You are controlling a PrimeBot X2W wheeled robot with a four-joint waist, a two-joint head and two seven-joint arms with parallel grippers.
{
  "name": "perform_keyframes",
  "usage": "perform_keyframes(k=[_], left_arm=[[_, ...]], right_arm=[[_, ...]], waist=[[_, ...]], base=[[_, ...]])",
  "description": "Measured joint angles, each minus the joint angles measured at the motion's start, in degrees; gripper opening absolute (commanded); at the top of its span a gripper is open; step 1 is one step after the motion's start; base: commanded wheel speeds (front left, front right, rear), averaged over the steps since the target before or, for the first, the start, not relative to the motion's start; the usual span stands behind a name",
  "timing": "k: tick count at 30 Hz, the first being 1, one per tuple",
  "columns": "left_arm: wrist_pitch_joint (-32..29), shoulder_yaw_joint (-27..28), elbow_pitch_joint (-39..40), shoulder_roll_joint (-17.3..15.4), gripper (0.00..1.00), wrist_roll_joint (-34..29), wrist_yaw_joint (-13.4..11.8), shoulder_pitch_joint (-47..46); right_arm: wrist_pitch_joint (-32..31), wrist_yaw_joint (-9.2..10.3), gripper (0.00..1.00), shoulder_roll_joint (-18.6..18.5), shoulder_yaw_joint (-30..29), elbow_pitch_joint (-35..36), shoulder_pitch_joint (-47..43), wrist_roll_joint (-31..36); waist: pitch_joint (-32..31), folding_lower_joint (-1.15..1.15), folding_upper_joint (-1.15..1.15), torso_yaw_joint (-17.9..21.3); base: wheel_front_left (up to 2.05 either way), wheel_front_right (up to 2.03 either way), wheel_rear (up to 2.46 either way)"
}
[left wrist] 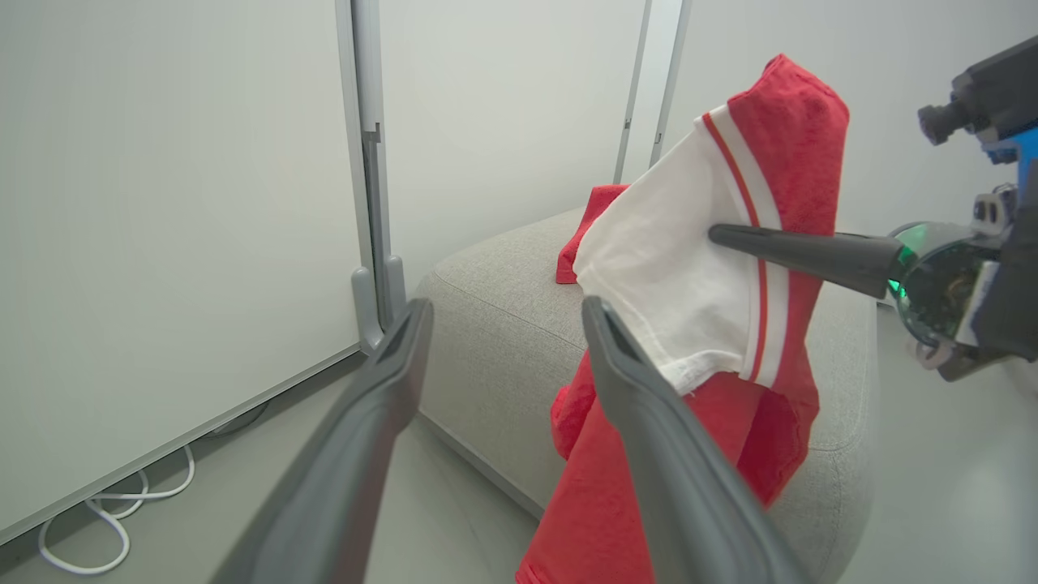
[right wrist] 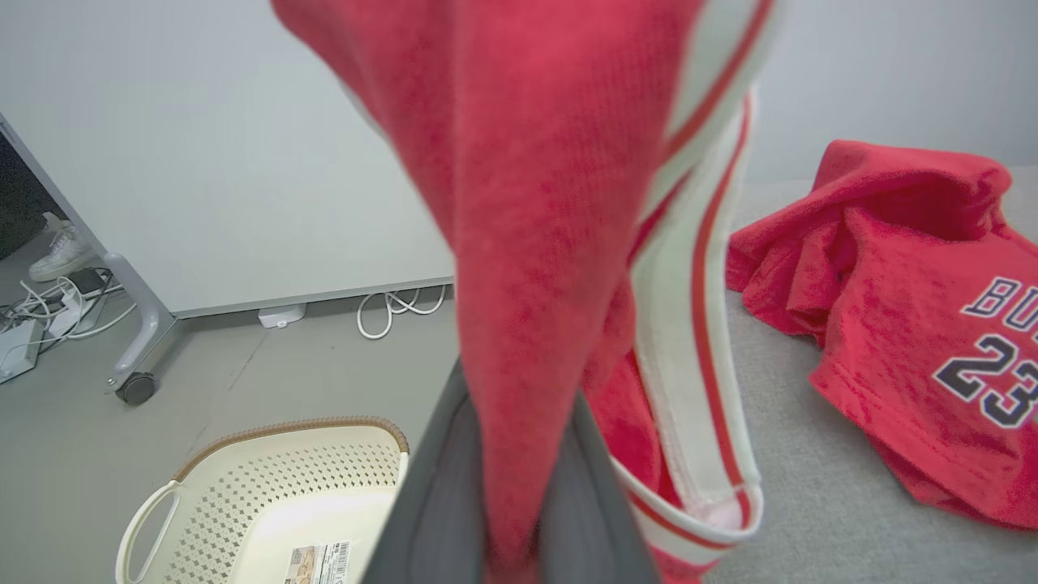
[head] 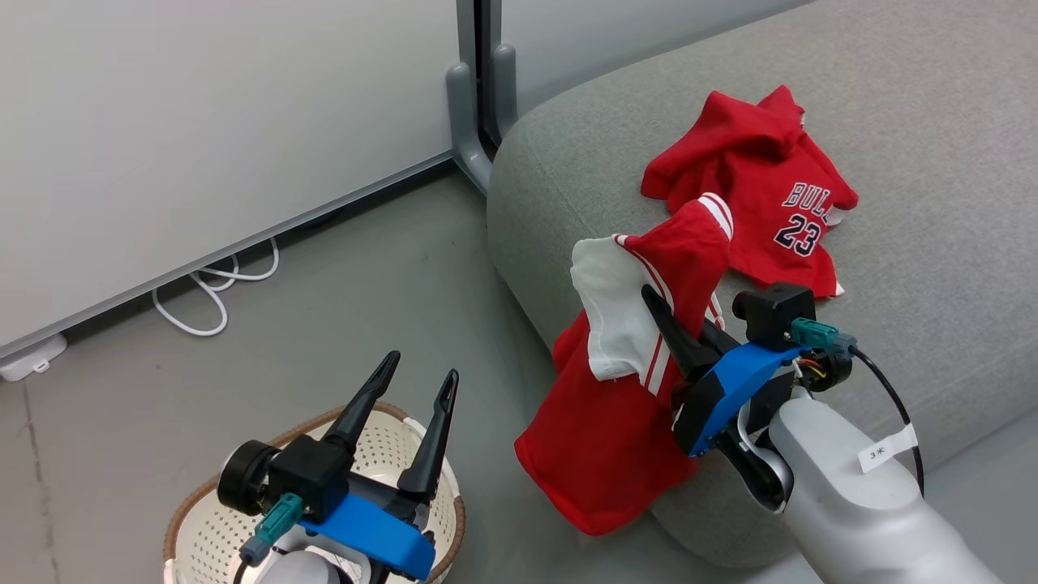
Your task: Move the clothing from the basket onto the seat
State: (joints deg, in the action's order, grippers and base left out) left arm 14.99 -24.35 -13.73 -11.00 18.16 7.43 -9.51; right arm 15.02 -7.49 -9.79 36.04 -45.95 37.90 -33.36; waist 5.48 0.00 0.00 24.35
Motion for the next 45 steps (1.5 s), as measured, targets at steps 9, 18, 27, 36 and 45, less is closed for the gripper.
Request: perform_keyframes(k=[9, 18, 27, 36, 45], left_arm=[[0.0, -0.3, -0.1, -0.1, 1.00, 0.0, 0.0, -0.1], [0.0, -0.4, 0.2, -0.4, 1.00, -0.1, 0.0, -0.3], [0.0, 0.3, 1.7, -1.7, 1.00, -1.1, 0.0, -2.9], [0.0, 0.6, 5.9, -5.0, 1.00, -2.7, 0.0, -8.7], [0.0, 0.2, 11.7, -8.5, 1.00, -4.8, 0.0, -16.1]], right_arm=[[0.0, 0.00, 0.00, 0.1, -1.2, 0.3, -0.7, 1.2], [0.0, 0.00, 0.00, 0.5, -4.2, 0.7, 0.1, 1.2], [-2.3, 0.00, 0.00, -4.5, -9.4, 2.9, 11.7, 0.7], [-8.9, 0.00, 0.00, -15.5, -24.3, 9.5, 23.6, 3.4], [-9.2, 0.00, 0.00, -21.7, -42.3, 14.7, 27.2, 7.6]], waist=[[0.5, 0.00, 0.00, 2.2], [1.6, 0.00, 0.00, 1.6], [6.2, 0.00, 0.00, 0.3], [15.3, 0.01, 0.00, -2.3], [27.4, 0.01, 0.00, -4.9]], base=[[0.00, 0.00, 0.00], [0.00, 0.00, 0.00], [0.00, 0.00, 0.00], [0.00, 0.00, 0.00], [0.00, 0.00, 0.00]])
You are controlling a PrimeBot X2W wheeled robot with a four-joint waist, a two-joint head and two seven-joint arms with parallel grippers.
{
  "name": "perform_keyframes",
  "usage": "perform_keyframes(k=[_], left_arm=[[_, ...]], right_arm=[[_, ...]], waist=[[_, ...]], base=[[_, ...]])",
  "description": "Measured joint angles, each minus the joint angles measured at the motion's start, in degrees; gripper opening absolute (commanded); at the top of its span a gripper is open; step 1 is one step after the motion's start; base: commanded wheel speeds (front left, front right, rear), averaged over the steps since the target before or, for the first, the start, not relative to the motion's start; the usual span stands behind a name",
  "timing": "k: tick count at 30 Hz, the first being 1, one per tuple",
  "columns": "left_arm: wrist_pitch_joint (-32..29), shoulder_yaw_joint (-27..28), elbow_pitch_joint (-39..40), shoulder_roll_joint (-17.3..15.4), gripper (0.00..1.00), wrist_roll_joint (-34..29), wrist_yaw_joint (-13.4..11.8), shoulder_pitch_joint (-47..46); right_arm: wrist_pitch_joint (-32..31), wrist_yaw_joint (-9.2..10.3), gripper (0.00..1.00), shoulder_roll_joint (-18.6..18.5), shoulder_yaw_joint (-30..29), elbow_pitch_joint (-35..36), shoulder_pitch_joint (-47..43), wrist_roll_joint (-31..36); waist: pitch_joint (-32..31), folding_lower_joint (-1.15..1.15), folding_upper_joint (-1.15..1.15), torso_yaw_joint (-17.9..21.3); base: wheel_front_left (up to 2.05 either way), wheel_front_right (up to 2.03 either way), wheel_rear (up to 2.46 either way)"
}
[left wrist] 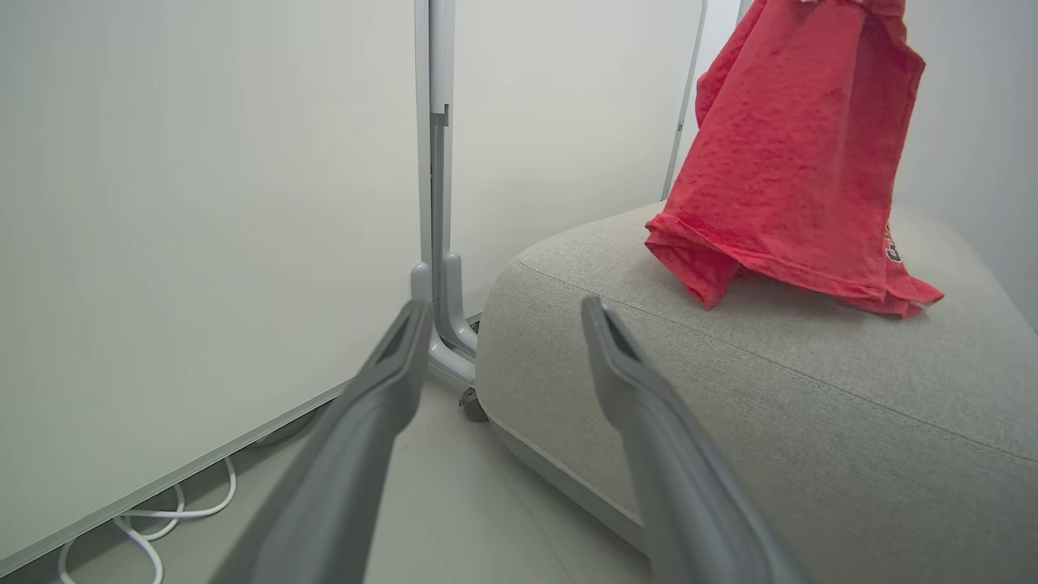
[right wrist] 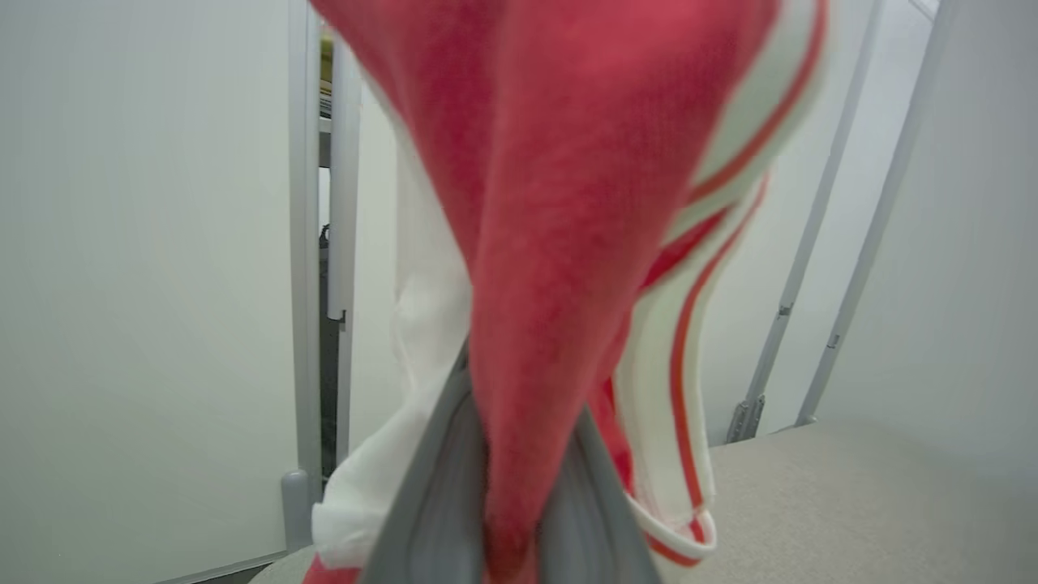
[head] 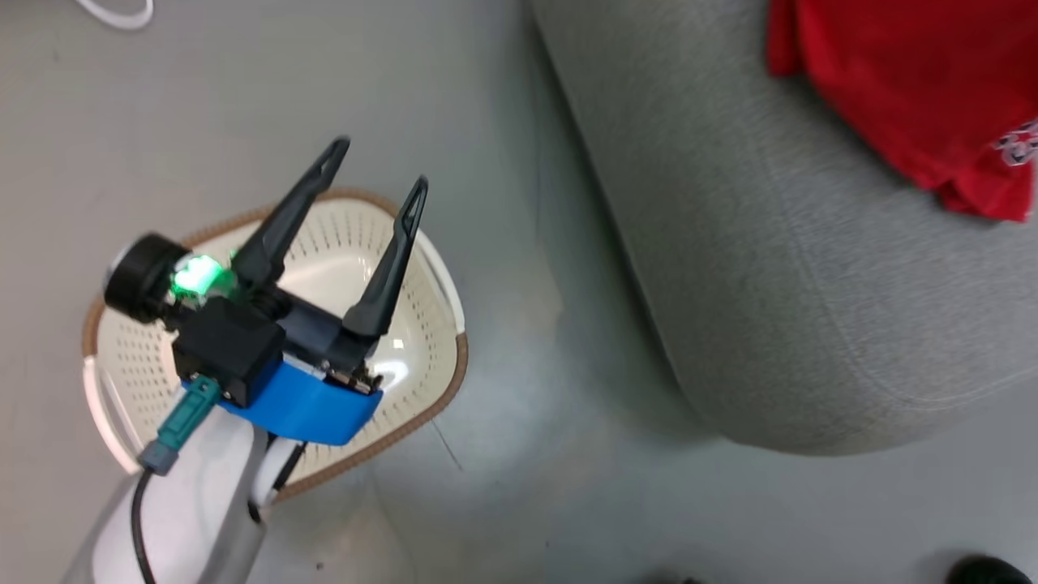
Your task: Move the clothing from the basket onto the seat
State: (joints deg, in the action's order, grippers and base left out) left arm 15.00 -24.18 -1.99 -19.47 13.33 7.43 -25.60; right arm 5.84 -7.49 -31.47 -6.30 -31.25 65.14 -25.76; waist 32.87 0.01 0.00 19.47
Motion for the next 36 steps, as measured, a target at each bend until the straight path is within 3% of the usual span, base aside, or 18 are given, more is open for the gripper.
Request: perform_keyframes(k=[3, 14, 26, 27, 28, 29, 30, 36], left_arm=[[0.0, -0.3, 1.9, -1.2, 1.00, -0.6, 0.0, -2.8], [0.0, -1.0, 5.6, -3.9, 1.00, -1.8, 0.0, -8.1], [0.0, -0.7, 4.9, -4.7, 1.00, -1.8, 0.0, -8.0], [0.0, -0.8, 4.8, -4.6, 1.00, -1.8, 0.0, -8.0], [0.0, -0.9, 4.7, -4.5, 1.00, -1.8, 0.0, -8.0], [0.0, -0.9, 4.6, -4.4, 1.00, -1.7, 0.0, -8.0], [0.0, -1.0, 4.5, -4.3, 1.00, -1.7, 0.0, -8.0], [0.0, -1.2, 2.7, -3.0, 1.00, -1.1, 0.0, -7.4]], right_arm=[[1.5, 0.00, 0.00, -0.1, -4.3, 0.1, 0.6, 2.8], [6.1, 0.00, 0.00, 5.3, -11.3, -7.7, -1.6, 5.7], [8.4, 0.00, 0.00, 7.0, -10.9, -14.8, -1.6, 5.8], [8.5, 0.00, 0.21, 7.0, -10.8, -15.2, -1.4, 5.8], [8.6, 0.00, 0.49, 7.0, -10.7, -15.4, -1.3, 5.9], [8.7, 0.00, 0.95, 7.0, -10.4, -15.5, -1.3, 5.9], [8.7, 0.00, 1.00, 7.0, -10.2, -15.6, -1.3, 5.9], [9.0, 0.00, 1.00, 7.5, -8.6, -16.0, -2.8, 6.0]], waist=[[4.2, 0.00, 0.00, -0.7], [16.6, 0.00, 0.00, -2.4], [17.7, -0.01, 0.00, -2.4], [17.5, -0.01, 0.00, -2.4], [17.3, -0.01, 0.00, -2.4], [17.1, -0.01, 0.00, -2.4], [16.8, -0.01, 0.00, -2.4], [13.9, -0.01, 0.00, -2.8]], base=[[0.00, 0.00, 0.00], [0.00, 0.00, 0.00], [0.00, 0.00, 0.00], [0.00, 0.00, 0.00], [0.00, 0.00, 0.00], [0.00, 0.00, 0.00], [0.00, 0.00, 0.00], [0.00, 0.00, 0.00]])
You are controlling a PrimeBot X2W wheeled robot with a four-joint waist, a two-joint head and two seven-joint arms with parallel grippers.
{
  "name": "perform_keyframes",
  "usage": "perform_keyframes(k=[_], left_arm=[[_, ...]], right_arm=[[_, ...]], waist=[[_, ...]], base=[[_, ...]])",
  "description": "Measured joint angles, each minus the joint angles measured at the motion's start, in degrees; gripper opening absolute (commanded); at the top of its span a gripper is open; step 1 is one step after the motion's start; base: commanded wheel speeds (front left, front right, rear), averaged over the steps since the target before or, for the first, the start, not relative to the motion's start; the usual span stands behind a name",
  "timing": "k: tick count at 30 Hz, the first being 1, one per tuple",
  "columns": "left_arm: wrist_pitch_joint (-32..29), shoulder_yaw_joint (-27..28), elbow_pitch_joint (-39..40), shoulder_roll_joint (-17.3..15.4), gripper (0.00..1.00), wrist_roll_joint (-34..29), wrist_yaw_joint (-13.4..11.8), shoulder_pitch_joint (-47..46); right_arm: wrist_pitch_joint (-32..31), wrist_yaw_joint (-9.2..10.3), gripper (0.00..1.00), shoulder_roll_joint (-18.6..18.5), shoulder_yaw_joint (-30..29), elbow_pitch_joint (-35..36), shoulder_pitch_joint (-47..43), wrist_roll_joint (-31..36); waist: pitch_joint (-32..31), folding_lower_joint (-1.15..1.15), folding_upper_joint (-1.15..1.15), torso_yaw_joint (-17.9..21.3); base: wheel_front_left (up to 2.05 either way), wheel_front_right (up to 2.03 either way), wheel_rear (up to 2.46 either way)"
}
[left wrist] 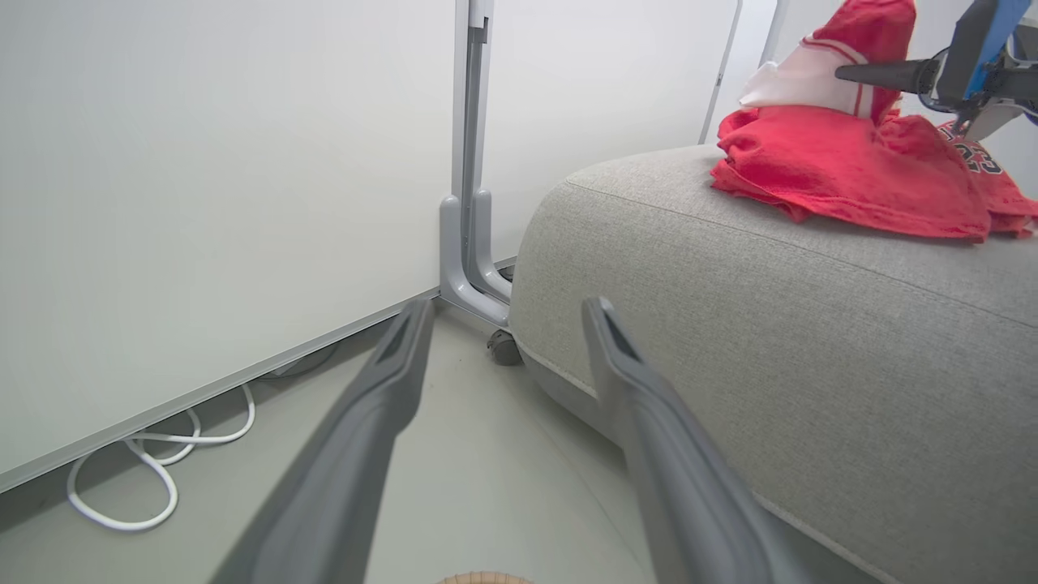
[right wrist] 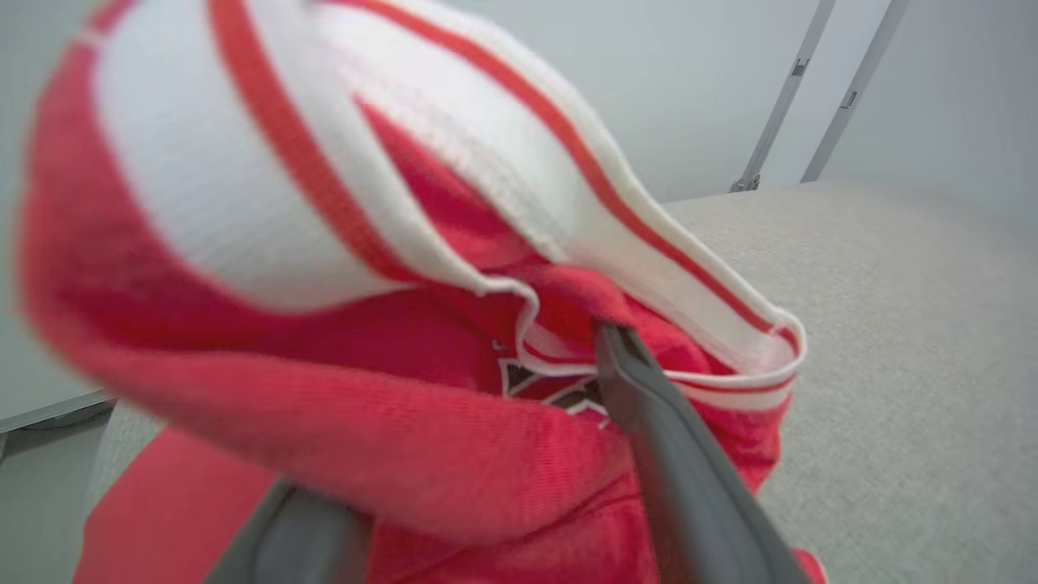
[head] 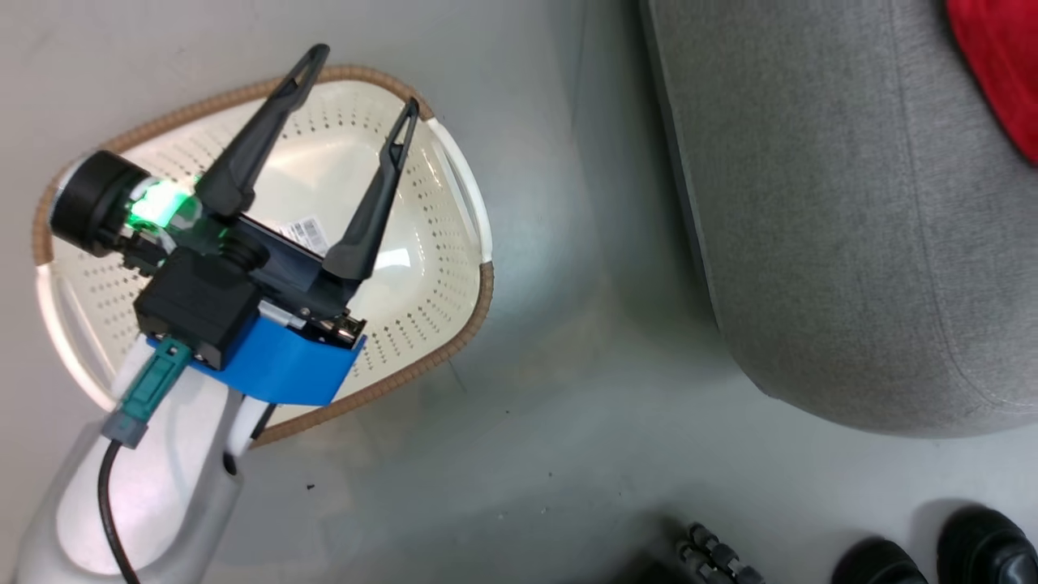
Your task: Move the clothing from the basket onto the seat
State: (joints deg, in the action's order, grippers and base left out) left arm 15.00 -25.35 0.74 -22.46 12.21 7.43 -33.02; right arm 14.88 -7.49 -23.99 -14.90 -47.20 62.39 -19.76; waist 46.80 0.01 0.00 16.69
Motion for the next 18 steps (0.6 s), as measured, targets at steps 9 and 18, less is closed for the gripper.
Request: perform_keyframes(k=[9, 18], left_arm=[[0.0, 0.8, -2.9, 5.2, 1.00, 2.0, 0.0, 4.7], [0.0, 4.3, -6.6, 9.0, 1.00, 3.0, 0.0, 12.3]], right_arm=[[0.1, 0.00, 1.00, 0.8, 2.9, -0.4, -7.6, 2.1], [0.1, 0.00, 1.00, 2.9, 6.4, 2.6, -18.2, 3.7]], waist=[[-8.7, -0.01, 0.00, -1.6], [-19.9, -0.01, 0.00, -3.9]], base=[[0.00, 0.00, 0.00], [0.00, 0.00, 0.00]])
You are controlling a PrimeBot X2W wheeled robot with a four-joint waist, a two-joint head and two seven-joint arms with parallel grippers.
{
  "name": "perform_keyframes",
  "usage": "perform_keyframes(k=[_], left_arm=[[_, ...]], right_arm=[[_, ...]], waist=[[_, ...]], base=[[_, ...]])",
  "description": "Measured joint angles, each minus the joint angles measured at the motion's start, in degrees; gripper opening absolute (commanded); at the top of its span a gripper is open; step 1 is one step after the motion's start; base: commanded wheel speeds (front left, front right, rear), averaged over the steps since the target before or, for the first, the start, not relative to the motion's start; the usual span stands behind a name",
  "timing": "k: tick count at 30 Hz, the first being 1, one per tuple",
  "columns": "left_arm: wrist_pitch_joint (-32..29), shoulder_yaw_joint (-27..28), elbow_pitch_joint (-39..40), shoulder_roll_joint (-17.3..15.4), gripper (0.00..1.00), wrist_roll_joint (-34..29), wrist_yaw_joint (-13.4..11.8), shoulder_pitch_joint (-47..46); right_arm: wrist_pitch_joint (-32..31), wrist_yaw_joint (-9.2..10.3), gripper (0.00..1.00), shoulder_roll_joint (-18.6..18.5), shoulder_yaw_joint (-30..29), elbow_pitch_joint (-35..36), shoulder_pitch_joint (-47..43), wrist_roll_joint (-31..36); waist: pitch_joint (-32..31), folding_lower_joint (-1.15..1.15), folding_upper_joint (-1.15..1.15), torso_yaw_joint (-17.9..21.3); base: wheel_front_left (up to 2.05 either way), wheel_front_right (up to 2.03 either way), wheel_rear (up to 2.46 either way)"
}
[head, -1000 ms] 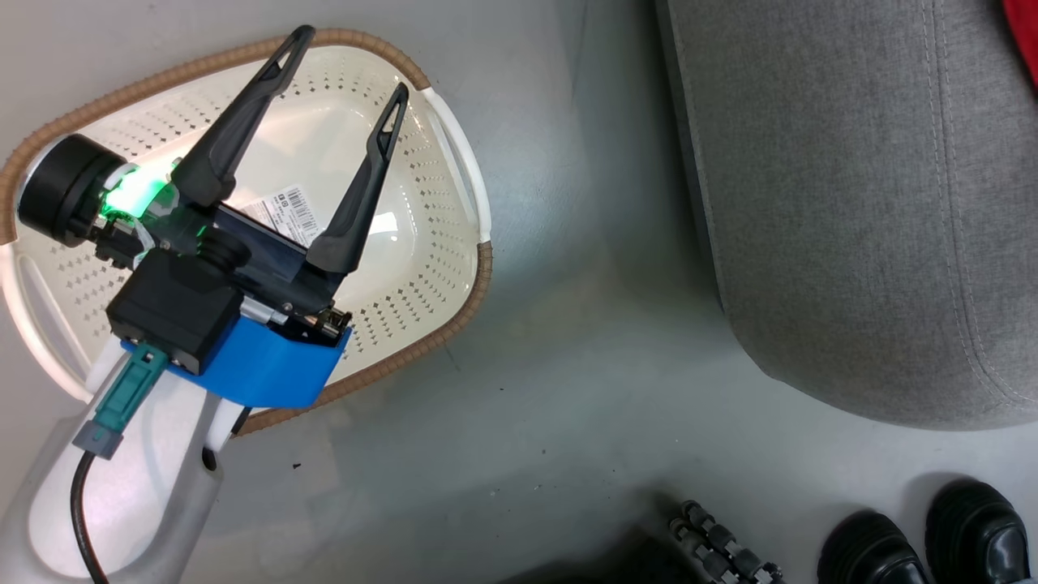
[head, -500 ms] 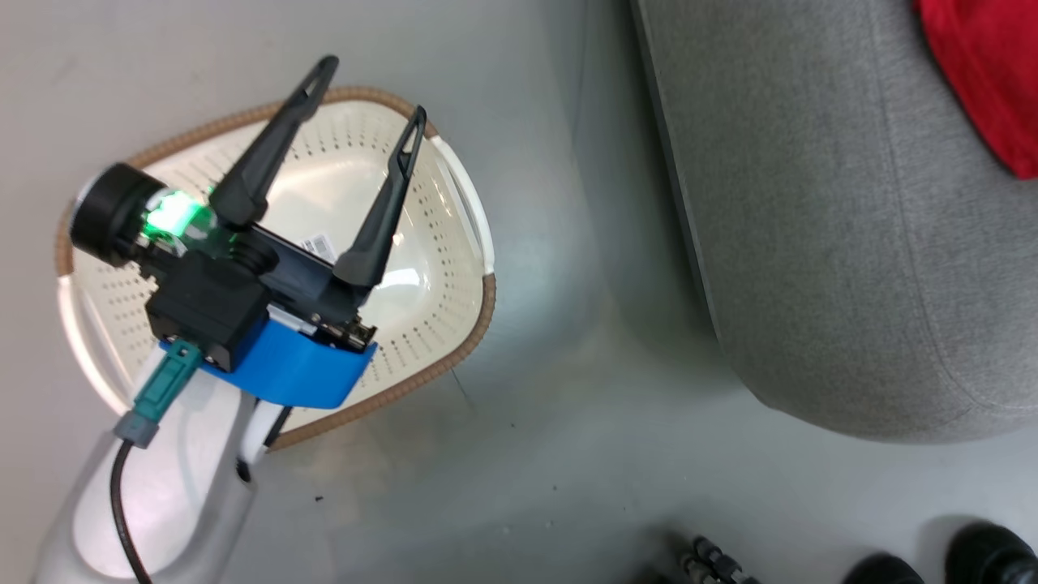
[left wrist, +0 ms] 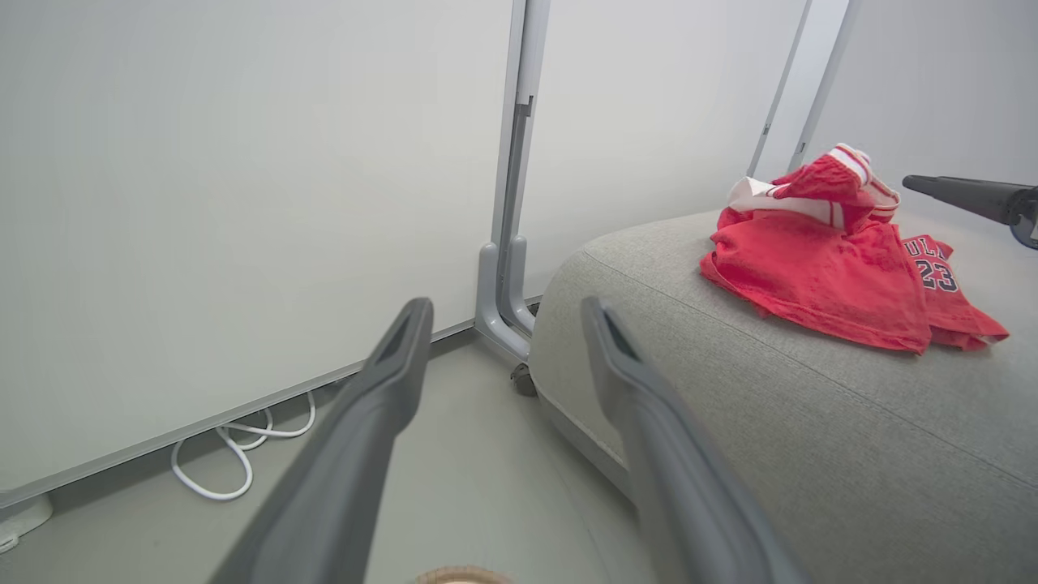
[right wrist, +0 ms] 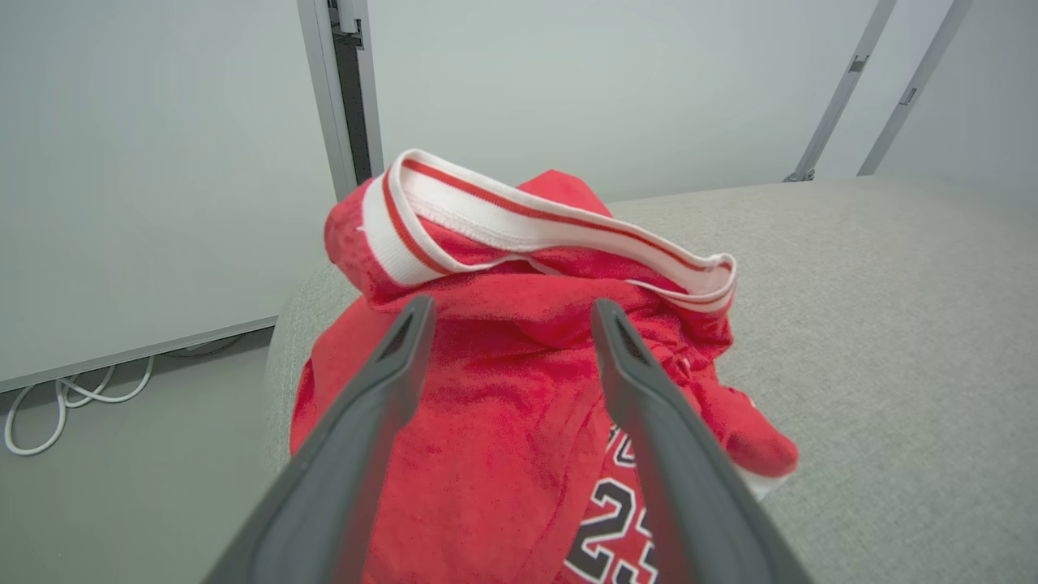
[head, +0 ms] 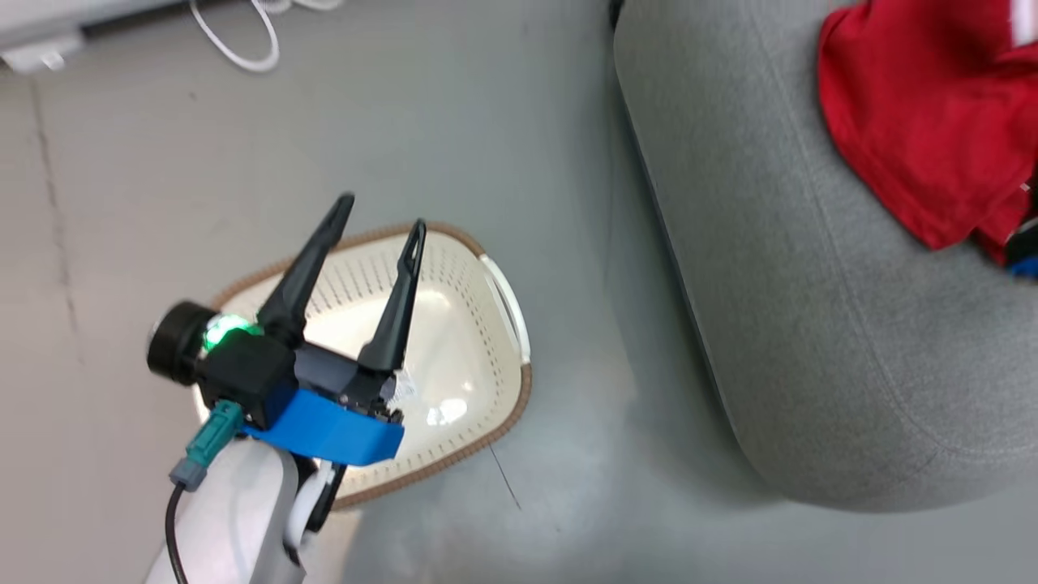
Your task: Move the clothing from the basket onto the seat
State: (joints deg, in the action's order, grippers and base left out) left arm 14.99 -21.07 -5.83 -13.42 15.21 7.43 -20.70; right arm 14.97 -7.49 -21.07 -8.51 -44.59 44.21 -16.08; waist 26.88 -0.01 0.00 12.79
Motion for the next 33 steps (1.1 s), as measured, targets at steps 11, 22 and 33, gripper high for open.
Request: perform_keyframes(k=[11, 22, 33], left_arm=[[0.0, 4.1, -4.7, 4.0, 1.00, 1.5, 0.0, 8.7], [0.0, 11.3, -6.9, 6.1, 1.00, 2.3, 0.0, 16.2], [0.0, 14.8, -9.5, 6.2, 1.00, 2.7, 0.0, 18.2]], right_arm=[[0.1, 0.00, 1.00, 5.3, 0.0, 9.4, -17.0, 1.3], [-2.4, 0.00, 1.00, 13.7, -1.3, 21.9, -31.6, 8.3], [-5.3, 0.00, 1.00, 17.4, 1.6, 29.7, -40.1, 10.9]], waist=[[-12.6, -0.01, -0.01, -4.4], [-21.9, -0.01, 0.00, -9.8], [-26.4, 0.00, 0.00, -15.2]], base=[[0.00, 0.00, 0.00], [0.00, 0.00, 0.00], [0.00, 0.00, 0.00]])
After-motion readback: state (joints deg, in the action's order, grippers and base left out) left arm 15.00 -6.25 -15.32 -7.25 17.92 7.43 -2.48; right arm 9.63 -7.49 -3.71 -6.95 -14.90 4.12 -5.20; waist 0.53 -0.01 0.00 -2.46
